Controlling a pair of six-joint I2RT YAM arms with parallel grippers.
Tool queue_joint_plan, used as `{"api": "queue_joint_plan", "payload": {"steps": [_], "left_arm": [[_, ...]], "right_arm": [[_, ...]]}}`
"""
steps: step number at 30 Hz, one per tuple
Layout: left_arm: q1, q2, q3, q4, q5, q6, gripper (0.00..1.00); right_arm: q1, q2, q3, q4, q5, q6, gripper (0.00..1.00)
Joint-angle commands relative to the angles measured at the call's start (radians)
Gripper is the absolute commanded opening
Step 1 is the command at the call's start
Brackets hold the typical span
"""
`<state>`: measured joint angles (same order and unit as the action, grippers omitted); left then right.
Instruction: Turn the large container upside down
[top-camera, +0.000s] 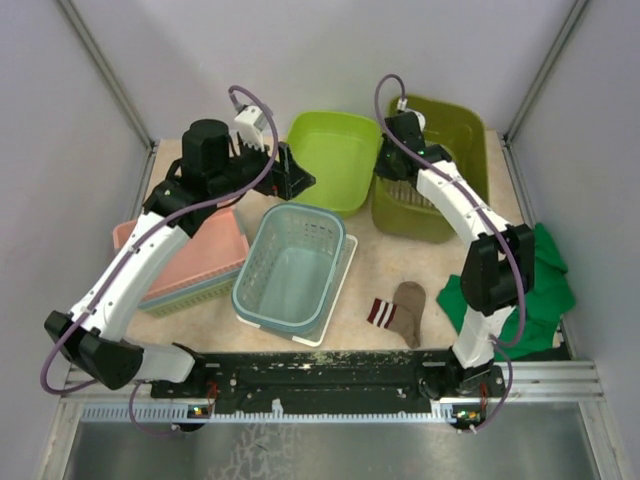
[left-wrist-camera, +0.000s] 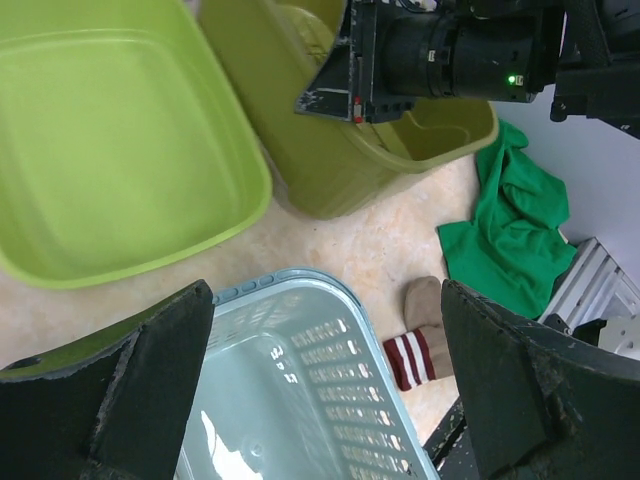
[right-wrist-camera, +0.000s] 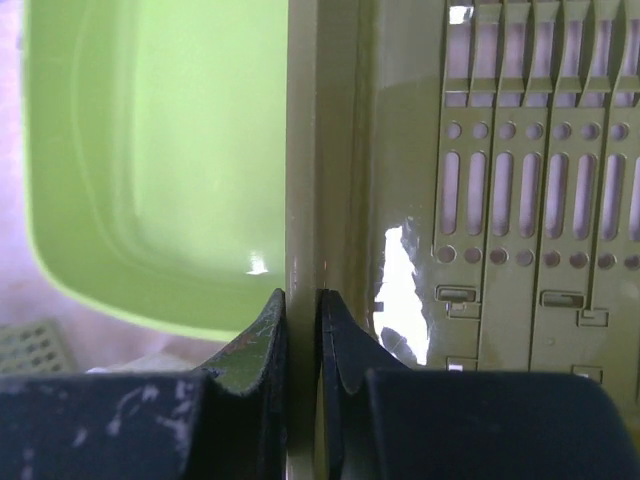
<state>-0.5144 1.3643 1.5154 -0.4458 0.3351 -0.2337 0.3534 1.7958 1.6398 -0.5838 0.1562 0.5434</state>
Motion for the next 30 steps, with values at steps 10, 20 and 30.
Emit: {"api": "queue_joint_plan", "payload": {"steps": [10, 20, 30], "left_arm": [[0.009, -0.055, -0.039, -0.005, -0.036, 0.025, 0.99], [0.017, -0.095, -0.040, 0.009, -0.037, 0.036, 0.99], [0.017, -0.106, -0.056, 0.018, -0.015, 0.028, 0.99]], "right_arm": [[0.062, -0.081, 0.028, 0.503, -0.649, 0.177, 0.00], [-0.168, -0.275, -0.446, 1.180, -0.818, 0.667, 0.00], [-0.326, -0.237, -0.786, 1.791, -0.853, 1.155, 0.00]]}}
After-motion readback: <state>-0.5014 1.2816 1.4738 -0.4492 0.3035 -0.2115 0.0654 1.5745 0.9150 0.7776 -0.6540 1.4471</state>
